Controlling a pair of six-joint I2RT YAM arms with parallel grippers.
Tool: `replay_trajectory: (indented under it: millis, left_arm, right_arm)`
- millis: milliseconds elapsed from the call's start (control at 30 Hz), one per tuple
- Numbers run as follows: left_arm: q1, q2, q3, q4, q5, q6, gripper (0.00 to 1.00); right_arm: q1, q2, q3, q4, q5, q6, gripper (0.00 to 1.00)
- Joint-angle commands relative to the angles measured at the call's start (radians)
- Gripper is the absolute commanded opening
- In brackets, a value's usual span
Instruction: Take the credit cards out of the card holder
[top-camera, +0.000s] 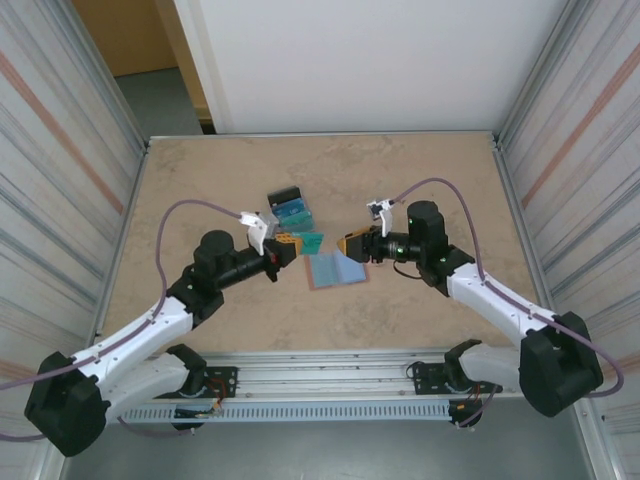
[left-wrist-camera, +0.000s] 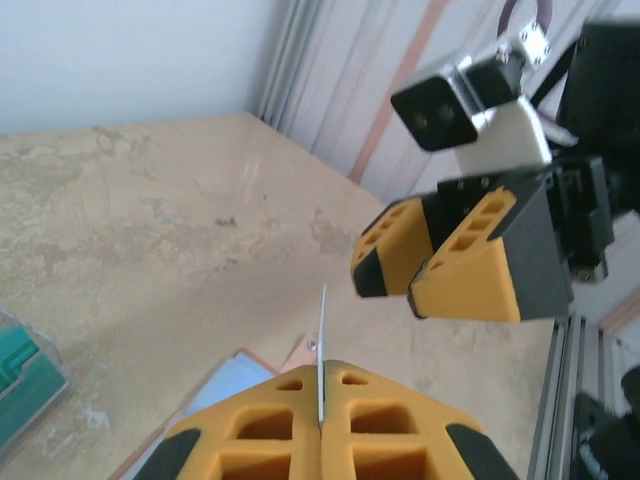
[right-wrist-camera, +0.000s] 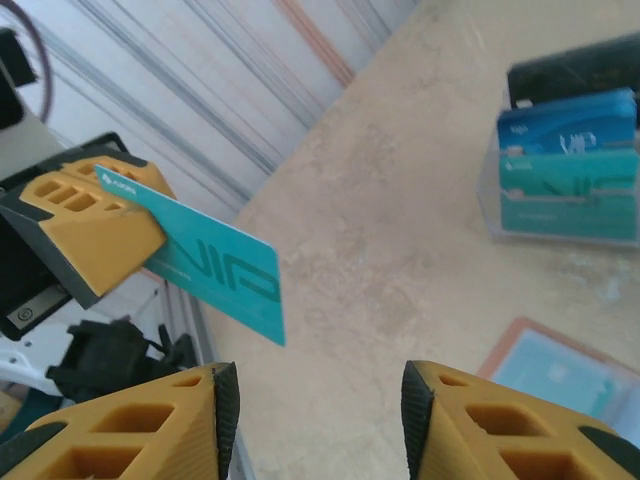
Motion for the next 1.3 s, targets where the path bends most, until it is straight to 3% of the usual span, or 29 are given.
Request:
replay_trajectory:
  millis: [0, 167, 500, 600, 767, 900, 933, 967, 1033, 1100, 1167, 1267]
  left_arm:
    - [0.001, -0.019, -0.02, 0.17, -0.045, -0.154, 0.0]
    - [0.001, -0.006, -0.041, 0.261, -0.032, -0.229, 0.0]
    - [0.001, 0.006, -0.032, 0.266, -0.01, -0.247, 0.0]
    - [0.001, 0.013, -0.032, 0.274, -0.006, -0.25, 0.0]
    - [0.001, 0.026, -0.028, 0.277, -0.001, -0.251, 0.0]
    - [0.004, 0.018, -0.003, 0.203, 0.009, -0.212, 0.0]
    - [0.006, 0.008, 0.013, 0.159, 0.016, -0.186, 0.02]
    - [0.009, -0.001, 0.03, 0.115, 0.019, -0.157, 0.09]
    - [0.012, -0.028, 0.078, -0.014, 0.02, -0.071, 0.32]
    - [0.012, -0.054, 0.13, -0.137, 0.017, 0.018, 0.49]
    - [0.012, -0.072, 0.187, -0.265, 0.027, 0.11, 0.55]
    - [0.012, -0.071, 0.279, -0.435, 0.074, 0.245, 0.54]
  right_arm:
    - [0.029, 0.035, 0.027, 0.17, -0.004, 0.09, 0.49]
    - [0.08, 0.087, 0.065, 0.217, -0.025, 0.085, 0.49]
    - [0.099, 0.137, 0.099, 0.328, -0.092, 0.116, 0.45]
    - [0.1, 0.15, 0.104, 0.352, -0.115, 0.127, 0.38]
    - [0.102, 0.154, 0.116, 0.355, -0.15, 0.126, 0.12]
    - [0.097, 0.128, 0.122, 0.289, -0.157, 0.081, 0.01]
    - [0.096, 0.117, 0.126, 0.248, -0.154, 0.057, 0.0]
    - [0.096, 0.105, 0.131, 0.207, -0.15, 0.031, 0.0]
    - [0.096, 0.076, 0.149, 0.083, -0.134, -0.039, 0.0]
    - [0.096, 0.051, 0.169, -0.04, -0.115, -0.109, 0.0]
    - [0.095, 0.027, 0.186, -0.134, -0.104, -0.163, 0.0]
    - [0.094, 0.01, 0.227, -0.285, -0.111, -0.25, 0.0]
